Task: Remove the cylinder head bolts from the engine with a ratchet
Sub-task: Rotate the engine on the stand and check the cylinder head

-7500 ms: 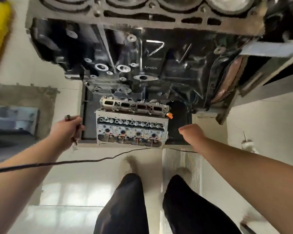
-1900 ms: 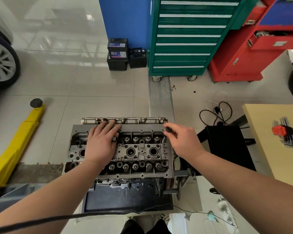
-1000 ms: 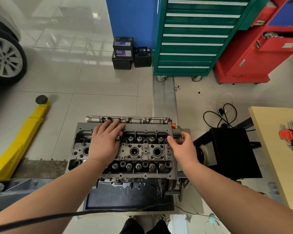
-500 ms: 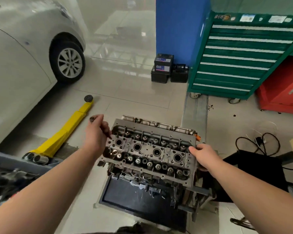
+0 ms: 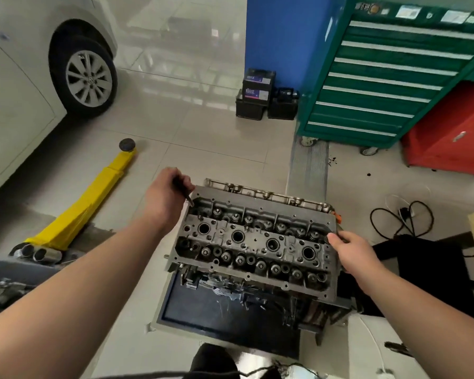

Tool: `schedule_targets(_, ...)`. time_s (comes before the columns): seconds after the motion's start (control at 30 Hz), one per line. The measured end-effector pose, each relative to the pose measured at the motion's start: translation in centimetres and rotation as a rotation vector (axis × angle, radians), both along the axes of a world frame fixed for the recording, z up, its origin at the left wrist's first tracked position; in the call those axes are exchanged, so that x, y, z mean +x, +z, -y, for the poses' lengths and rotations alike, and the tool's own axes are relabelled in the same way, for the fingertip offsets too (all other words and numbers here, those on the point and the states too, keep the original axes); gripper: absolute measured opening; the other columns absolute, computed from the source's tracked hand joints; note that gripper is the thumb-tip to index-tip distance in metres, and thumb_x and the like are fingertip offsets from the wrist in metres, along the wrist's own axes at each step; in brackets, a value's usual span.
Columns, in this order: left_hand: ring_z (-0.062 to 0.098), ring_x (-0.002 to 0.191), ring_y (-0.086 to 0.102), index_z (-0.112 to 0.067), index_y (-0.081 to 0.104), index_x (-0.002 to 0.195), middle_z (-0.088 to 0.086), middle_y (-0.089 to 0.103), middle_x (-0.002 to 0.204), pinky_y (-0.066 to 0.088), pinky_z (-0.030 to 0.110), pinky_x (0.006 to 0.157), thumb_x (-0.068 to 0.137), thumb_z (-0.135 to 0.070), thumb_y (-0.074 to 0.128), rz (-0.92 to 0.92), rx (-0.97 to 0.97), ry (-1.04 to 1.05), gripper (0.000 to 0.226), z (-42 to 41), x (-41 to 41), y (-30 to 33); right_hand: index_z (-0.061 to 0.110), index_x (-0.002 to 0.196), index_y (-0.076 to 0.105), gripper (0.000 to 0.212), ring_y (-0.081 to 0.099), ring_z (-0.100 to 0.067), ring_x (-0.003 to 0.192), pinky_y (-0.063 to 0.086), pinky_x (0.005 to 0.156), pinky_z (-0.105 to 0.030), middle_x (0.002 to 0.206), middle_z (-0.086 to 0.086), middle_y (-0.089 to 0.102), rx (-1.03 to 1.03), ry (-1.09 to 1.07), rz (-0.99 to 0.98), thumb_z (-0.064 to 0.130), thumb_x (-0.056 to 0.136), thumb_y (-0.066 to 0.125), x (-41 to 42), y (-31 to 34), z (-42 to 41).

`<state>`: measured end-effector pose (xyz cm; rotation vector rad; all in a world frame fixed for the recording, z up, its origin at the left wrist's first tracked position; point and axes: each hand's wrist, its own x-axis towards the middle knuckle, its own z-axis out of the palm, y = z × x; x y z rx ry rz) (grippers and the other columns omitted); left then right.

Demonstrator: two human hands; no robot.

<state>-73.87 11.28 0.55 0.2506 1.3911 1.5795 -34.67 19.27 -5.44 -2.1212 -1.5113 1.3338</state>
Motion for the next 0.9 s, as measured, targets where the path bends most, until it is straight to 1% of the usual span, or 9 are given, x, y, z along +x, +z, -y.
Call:
schedule_targets(0.1, 0.023, 0.083, 0.053, -0.009, 0.049, 0.089, 0.01, 0.054, 0.083, 0.041, 0.038, 0.094, 0.109, -0.009, 0.039, -0.126, -0.04, -0.163, 0.022, 0.1, -0.7, -0.9, 0.029, 0.107, 0.063, 0.011, 0.06, -0.007, 0.082, 0.042, 0.06, -0.025, 0.09, 0.015, 0.063, 0.019, -0.041, 0.012, 0.039, 0.103, 0.059, -0.4, 0.2, 0.3)
schedule_targets(0.2, -0.007, 0.081, 0.059, 0.005, 0.063, 0.101, 0.003, 0.059, 0.094, 0.046, 0.009, 0.081, 0.109, -0.004, 0.046, -0.179, -0.081, -0.236, 0.021, 0.7, -1.4, -1.9, 0.019, 0.117, 0.07, 0.026, 0.064, -0.011, 0.087, 0.044, 0.062, -0.025, 0.098, 0.009, 0.068, 0.007, -0.072, 0.022, 0.038, 0.102, 0.061, -0.5, 0.3, 0.4)
schedule_targets(0.33, -0.001, 0.09, 0.063, 0.012, 0.058, 0.101, -0.018, 0.065, 0.088, 0.053, 0.019, 0.09, 0.109, -0.006, 0.045, -0.49, -0.133, -0.426, 0.024, 1.5, -2.5, -2.6, 0.018, 0.128, 0.069, 0.035, 0.067, -0.021, 0.101, 0.053, 0.083, -0.035, 0.113, -0.001, 0.071, 0.007, -0.119, 0.023, 0.039, 0.1, 0.062, -0.8, 0.6, 0.7)
schedule_targets(0.4, 0.005, 0.092, 0.064, 0.003, 0.059, 0.097, -0.012, 0.065, 0.091, 0.056, 0.027, 0.089, 0.111, -0.011, 0.043, -0.624, -0.059, -0.489, 0.026, 2.0, -2.8, -2.7, 0.018, 0.13, 0.069, 0.037, 0.065, -0.018, 0.098, 0.051, 0.08, -0.033, 0.111, 0.001, 0.07, 0.025, -0.123, 0.039, 0.039, 0.101, 0.062, -1.0, 0.8, 0.9)
schedule_targets(0.5, 0.029, 0.098, 0.065, -0.017, 0.06, 0.09, 0.008, 0.065, 0.098, 0.057, 0.041, 0.088, 0.113, -0.033, 0.041, -0.56, -0.023, -0.508, 0.034, 2.3, -2.9, -2.7, 0.017, 0.133, 0.066, 0.037, 0.064, -0.017, 0.098, 0.051, 0.082, -0.034, 0.114, 0.001, 0.07, 0.024, -0.144, 0.033, 0.037, 0.102, 0.061, -1.3, 1.1, 1.2)
schedule_targets(0.6, 0.029, 0.096, 0.063, -0.017, 0.061, 0.092, 0.011, 0.064, 0.101, 0.057, 0.024, 0.075, 0.114, -0.032, 0.04, -0.583, -0.04, -0.563, 0.033, 2.8, -3.1, -3.3, 0.015, 0.132, 0.068, 0.036, 0.066, -0.022, 0.103, 0.052, 0.094, -0.04, 0.111, 0.0, 0.071, 0.026, -0.168, 0.002, 0.034, 0.102, 0.062, -1.5, 1.2, 1.4)
schedule_targets(0.77, 0.0, 0.088, 0.066, -0.025, 0.067, 0.094, -0.006, 0.069, 0.102, 0.05, 0.009, 0.069, 0.111, -0.025, 0.049, -0.632, -0.063, -0.593, 0.025, 3.3, -2.7, -4.1, 0.014, 0.13, 0.07, 0.035, 0.066, -0.025, 0.107, 0.051, 0.098, -0.04, 0.117, -0.005, 0.072, 0.042, -0.196, 0.005, 0.032, 0.1, 0.064, -1.7, 1.3, 1.6)
schedule_targets(0.83, -0.006, 0.091, 0.066, -0.027, 0.066, 0.11, -0.012, 0.065, 0.11, 0.053, 0.012, 0.069, 0.108, -0.022, 0.055, -0.605, -0.103, -0.526, 0.012, 3.1, -2.6, -5.1, 0.014, 0.129, 0.07, 0.035, 0.066, -0.022, 0.103, 0.05, 0.092, -0.036, 0.115, -0.005, 0.072, 0.05, -0.206, 0.008, 0.032, 0.1, 0.065, -1.7, 1.3, 1.6)
schedule_targets(0.9, -0.007, 0.088, 0.067, -0.029, 0.054, 0.135, -0.014, 0.058, 0.122, 0.052, 0.011, 0.056, 0.105, -0.029, 0.062, -0.479, -0.218, -0.457, 0.031, 2.9, -2.5, -5.6, 0.016, 0.13, 0.07, 0.036, 0.066, -0.017, 0.096, 0.049, 0.085, -0.034, 0.11, -0.001, 0.071, 0.05, -0.198, 0.012, 0.035, 0.1, 0.064, -1.7, 1.3, 1.7)
